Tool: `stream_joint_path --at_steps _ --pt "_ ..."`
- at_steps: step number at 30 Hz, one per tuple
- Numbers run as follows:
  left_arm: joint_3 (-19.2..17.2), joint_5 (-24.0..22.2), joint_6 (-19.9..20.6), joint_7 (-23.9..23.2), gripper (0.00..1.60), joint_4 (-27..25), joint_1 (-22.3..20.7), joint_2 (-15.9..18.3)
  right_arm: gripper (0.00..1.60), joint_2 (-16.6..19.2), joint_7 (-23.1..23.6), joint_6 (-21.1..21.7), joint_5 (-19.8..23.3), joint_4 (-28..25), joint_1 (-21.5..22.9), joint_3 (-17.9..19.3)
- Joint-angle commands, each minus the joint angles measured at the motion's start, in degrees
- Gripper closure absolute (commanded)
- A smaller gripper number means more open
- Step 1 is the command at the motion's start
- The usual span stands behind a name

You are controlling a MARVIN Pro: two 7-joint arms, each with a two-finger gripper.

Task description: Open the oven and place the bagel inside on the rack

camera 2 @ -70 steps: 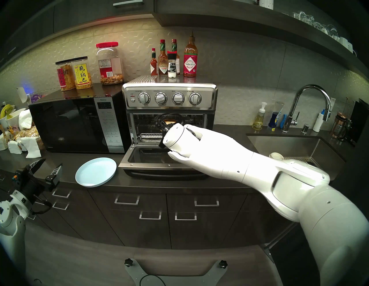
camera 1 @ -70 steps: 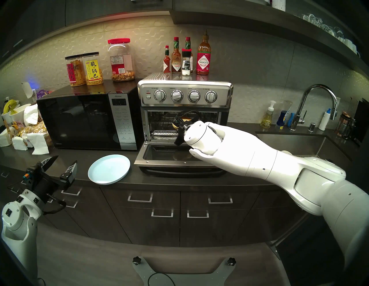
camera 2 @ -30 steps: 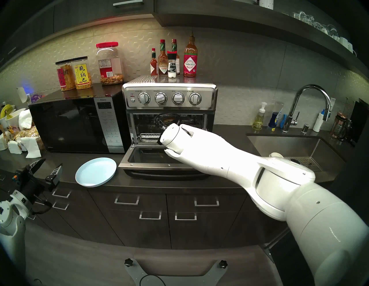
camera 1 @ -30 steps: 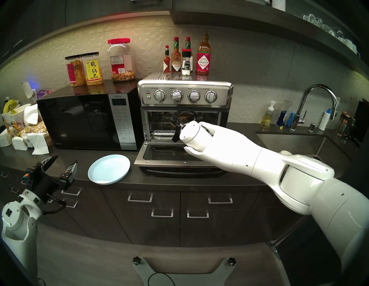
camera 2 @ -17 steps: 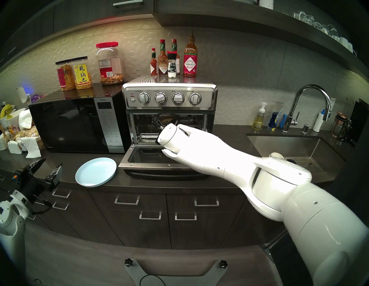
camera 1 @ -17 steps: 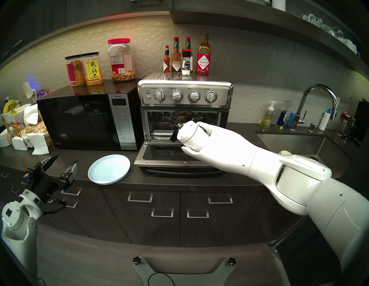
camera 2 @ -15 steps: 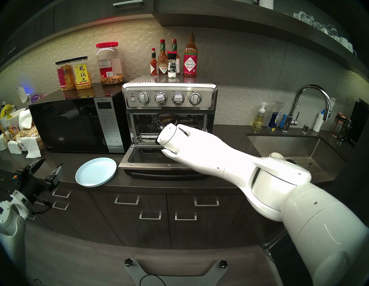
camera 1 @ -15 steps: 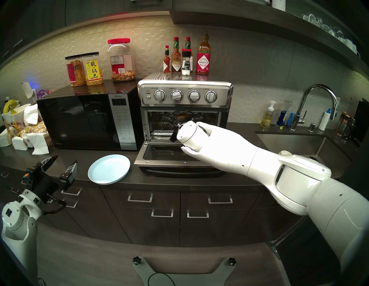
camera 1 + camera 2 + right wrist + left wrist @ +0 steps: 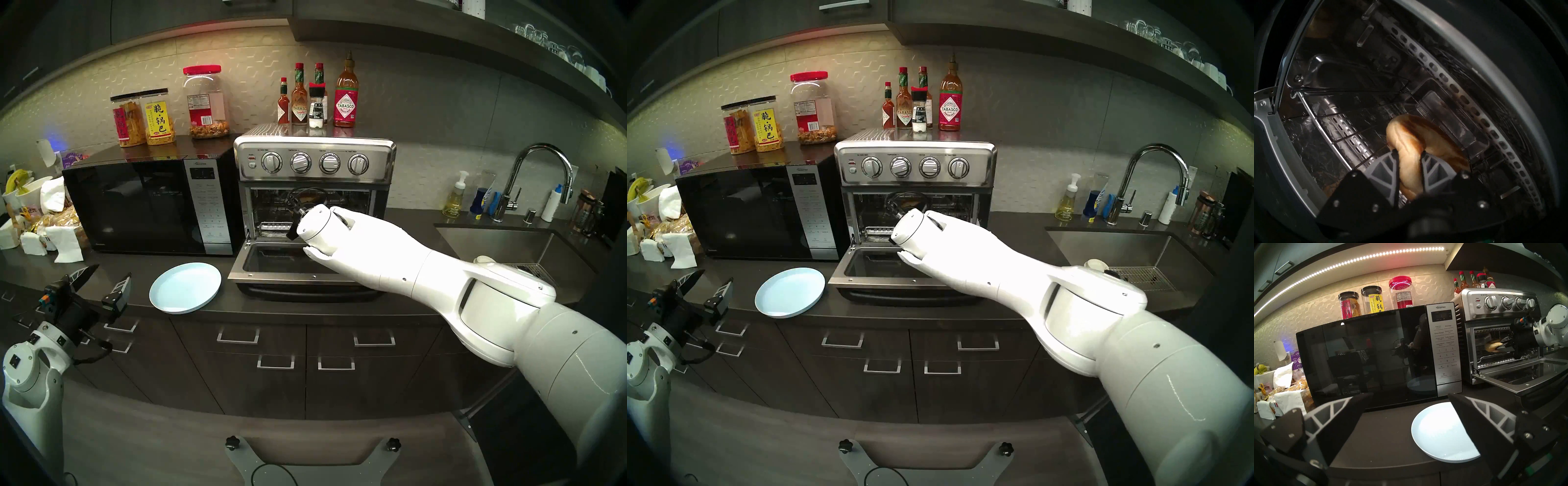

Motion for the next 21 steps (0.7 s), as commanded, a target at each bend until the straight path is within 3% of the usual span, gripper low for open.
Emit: stream_joint_path --at_steps 1,7,11,13,15,21 --pt "-0.5 0.12 -0.06 0.08 0.0 -1.23 0.06 0.06 1.3 -2.36 -0.02 -0.31 0.02 -0.02 1.04 0.34" --pt "-0.49 0.12 -0.06 0.08 0.0 -1.23 0.05 0.06 1.29 -2.12 -0.65 0.57 0.3 -1.09 0.88 0.58" --pt "-0.5 0.12 -0.06 0.08 0.0 -1.23 0.06 0.06 1.15 -2.01 -0.94 1.21 0.6 -1.59 0.76 0.59" --pt "-0.5 0.12 -0.06 0.08 0.0 -1.23 0.06 0.06 0.92 -1.98 -1.09 1.43 0.73 -1.76 0.7 0.59" --pt "-0.5 0.12 -0.06 0.08 0.0 -1.24 0.06 0.06 0.0 -1.95 -1.27 1.71 0.88 -2.01 0.64 0.58" --pt "-0.5 0.12 -0.05 0.09 0.0 -1.25 0.06 0.05 0.0 -1.62 -1.6 2.46 1.09 -3.02 0.55 0.81"
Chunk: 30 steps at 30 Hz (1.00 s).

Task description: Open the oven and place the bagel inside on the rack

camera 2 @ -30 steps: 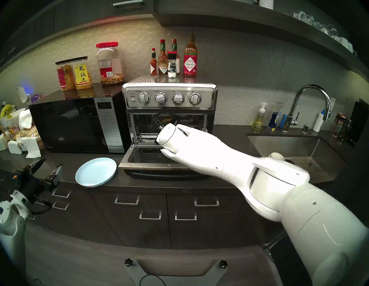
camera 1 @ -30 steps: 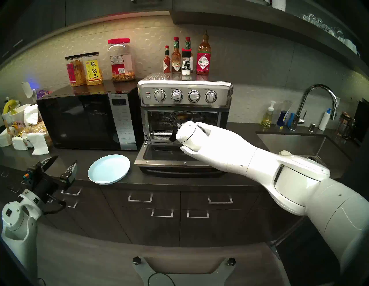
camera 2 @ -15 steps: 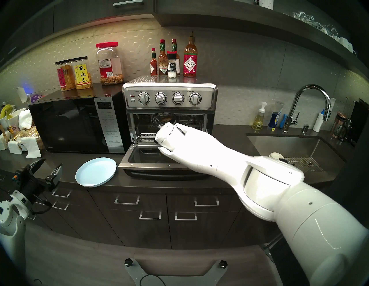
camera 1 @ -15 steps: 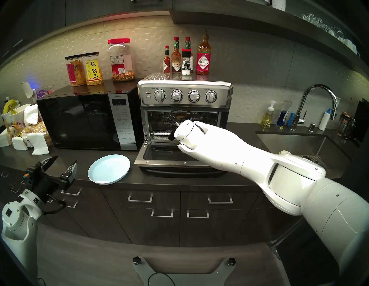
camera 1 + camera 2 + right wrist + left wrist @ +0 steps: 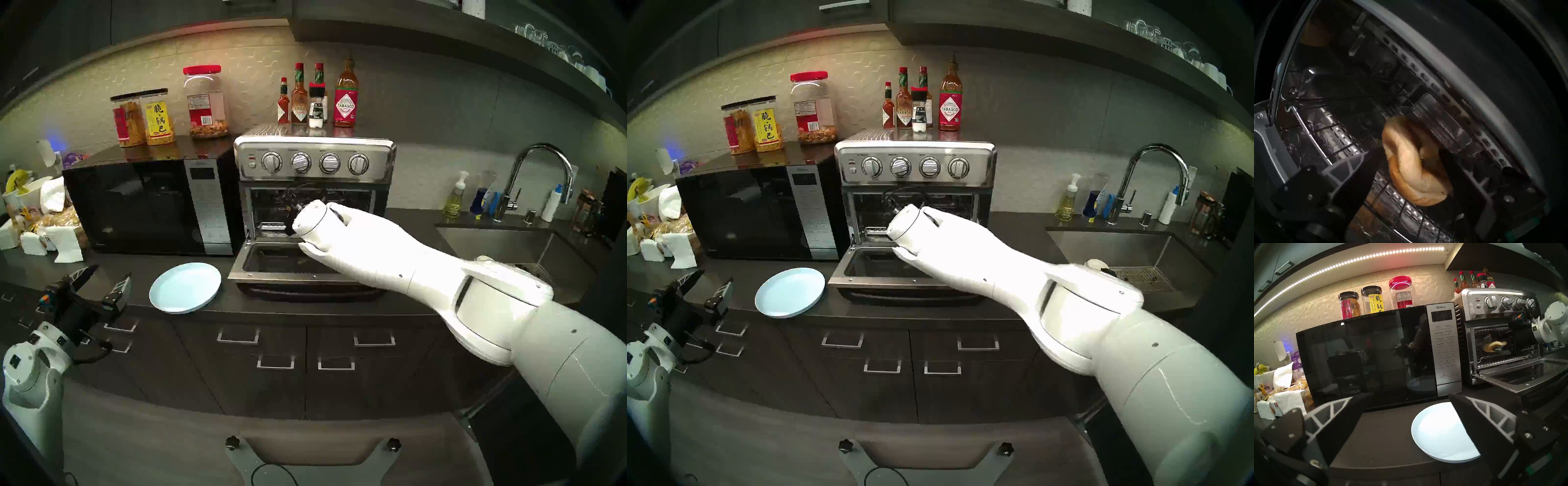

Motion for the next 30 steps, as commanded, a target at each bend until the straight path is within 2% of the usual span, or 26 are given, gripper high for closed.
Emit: stream_joint_path --at_steps 1,11,12,13,14,16,17,30 --pt "-0.5 0.12 -0.05 0.09 0.0 -1.24 0.06 0.07 0.0 -0.66 0.22 0.53 0.18 -2.66 0.19 -0.01" --pt "-0.5 0.12 -0.04 0.09 0.0 -1.25 0.07 0.06 0.0 1.95 1.98 2.18 1.07 -6.79 -0.44 -0.24" --pt "-0.5 0.12 -0.04 0.09 0.0 -1.25 0.07 0.06 0.78 2.04 1.93 2.19 1.08 -6.9 -0.5 -0.23" --pt "-0.5 0.13 -0.04 0.09 0.0 -1.25 0.07 0.06 0.81 2.13 1.86 2.21 1.05 -7.05 -0.57 -0.25" --pt "-0.51 0.13 -0.03 0.1 0.0 -1.26 0.07 0.06 0.55 2.27 2.24 2.22 1.18 -7.17 -0.54 -0.27" --pt "-0.51 0.13 -0.02 0.11 0.0 -1.28 0.08 0.06 0.33 2.48 2.51 2.33 1.49 -7.44 -0.63 -0.19" --pt "-0.51 0.13 -0.02 0.11 0.0 -1.28 0.08 0.05 0.02 2.68 2.5 2.32 1.57 -7.75 -0.81 -0.21" --pt "-0.52 0.14 0.0 0.12 0.0 -1.3 0.09 0.05 0.0 4.32 2.12 2.35 1.64 -9.5 -1.73 -0.35"
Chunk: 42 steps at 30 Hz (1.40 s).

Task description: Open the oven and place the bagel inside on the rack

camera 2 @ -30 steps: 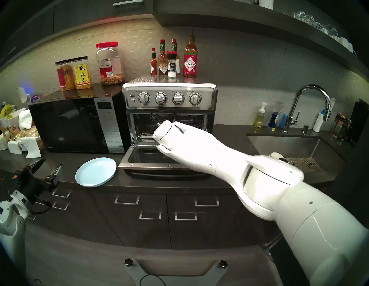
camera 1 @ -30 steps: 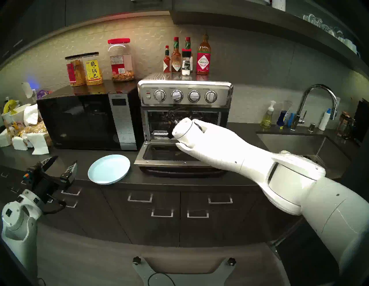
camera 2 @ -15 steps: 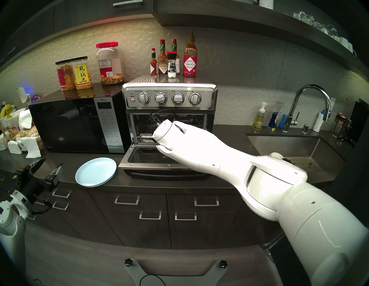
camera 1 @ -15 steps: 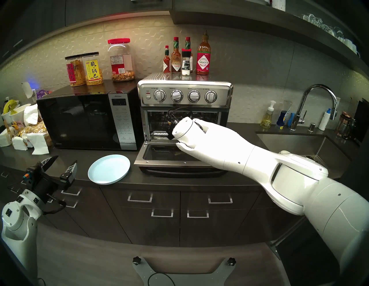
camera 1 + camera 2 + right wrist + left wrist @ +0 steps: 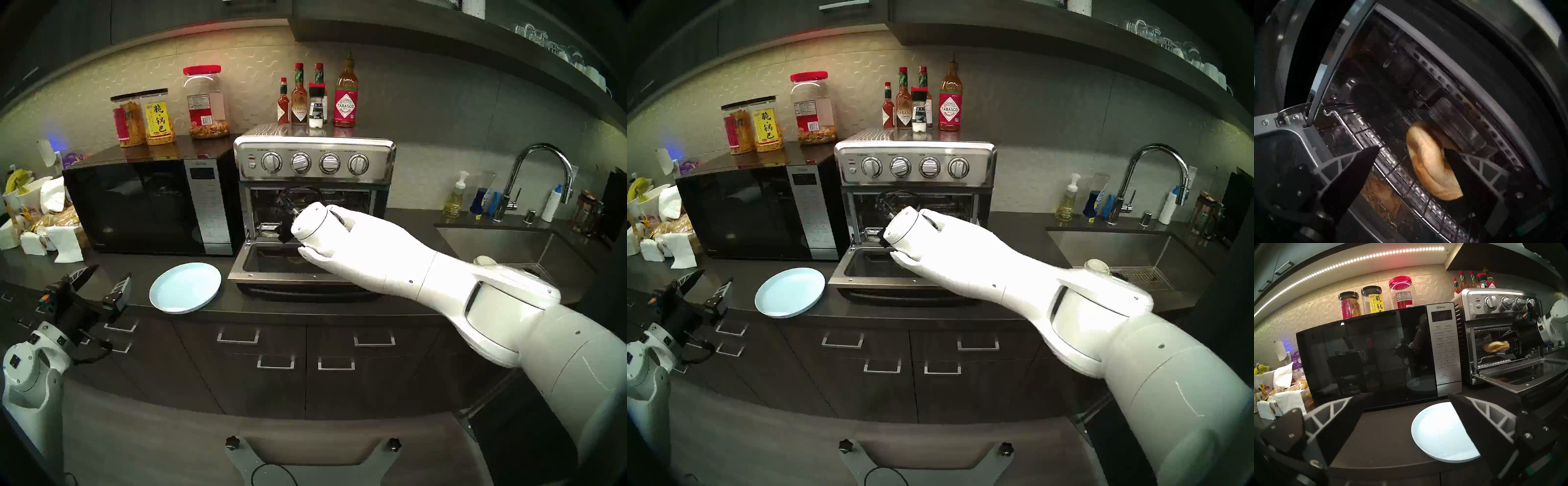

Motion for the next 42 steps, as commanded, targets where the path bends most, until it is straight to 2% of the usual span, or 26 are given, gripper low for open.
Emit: stream_joint_path --at_steps 1,5,16,30,42 --pt "-0.52 0.13 -0.01 0.12 0.0 -1.3 0.09 0.05 0.0 1.09 0.0 0.46 0.25 -1.67 -0.55 0.01" --pt "-0.52 0.13 -0.01 0.12 0.0 -1.29 0.09 0.05 0.0 2.19 -0.22 0.29 0.35 -3.18 -0.96 0.13" --pt "-0.5 0.12 -0.05 0.08 0.0 -1.24 0.06 0.07 0.0 8.05 -2.29 0.3 0.87 -12.99 -3.24 1.39" --pt "-0.44 0.08 -0.15 0.0 0.0 -1.07 -0.04 0.12 0.0 14.03 -5.48 -2.43 0.68 -24.66 -6.71 2.85" --pt "-0.43 0.08 -0.15 -0.01 0.0 -1.06 -0.05 0.12 0.0 22.19 -8.17 -3.26 1.47 -35.27 -11.33 5.21"
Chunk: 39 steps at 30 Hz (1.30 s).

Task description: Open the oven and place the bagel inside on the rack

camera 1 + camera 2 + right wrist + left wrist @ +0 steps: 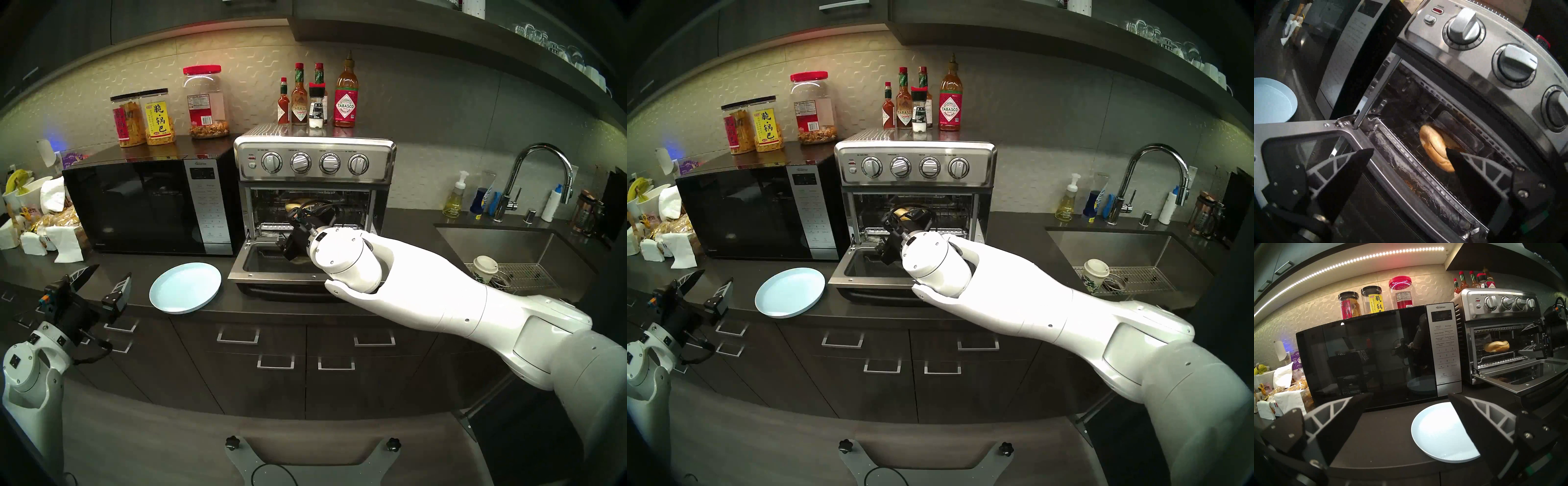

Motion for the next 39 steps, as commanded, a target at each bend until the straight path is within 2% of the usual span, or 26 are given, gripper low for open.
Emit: stream_joint_path --at_steps 1,15,18,19,25,29,36,39 --pt "-0.45 0.08 -0.14 0.02 0.0 -1.06 -0.03 0.11 0.0 6.31 -1.92 -1.05 0.77 -6.95 -2.21 2.3" --pt "-0.45 0.08 -0.15 0.01 0.0 -1.05 -0.04 0.12 0.0 14.58 -3.57 -1.1 0.42 -19.2 -5.91 1.64" --pt "-0.45 0.07 -0.15 0.01 0.0 -1.04 -0.04 0.12 0.0 14.83 -3.71 -1.12 -0.09 -20.0 -6.14 1.28" --pt "-0.44 0.07 -0.15 0.01 0.0 -1.04 -0.05 0.12 0.0 15.87 -4.03 -0.78 -0.88 -22.24 -6.53 0.76" --pt "-0.43 0.07 -0.16 0.0 0.0 -1.01 -0.06 0.13 0.0 17.45 -5.22 0.28 -3.21 -27.01 -7.71 -1.16" --pt "-0.45 0.08 -0.15 0.01 0.0 -1.05 -0.04 0.11 0.0 18.86 -6.63 2.84 -5.11 -30.67 -8.24 -3.14" --pt "-0.51 0.11 -0.07 0.07 0.0 -1.19 0.04 0.07 0.0 21.36 -9.45 10.13 -6.11 -36.86 -9.08 -4.88" --pt "-0.52 0.12 -0.05 0.09 0.0 -1.23 0.06 0.06 0.0 21.01 -9.49 12.16 -6.54 -37.08 -8.77 -5.44"
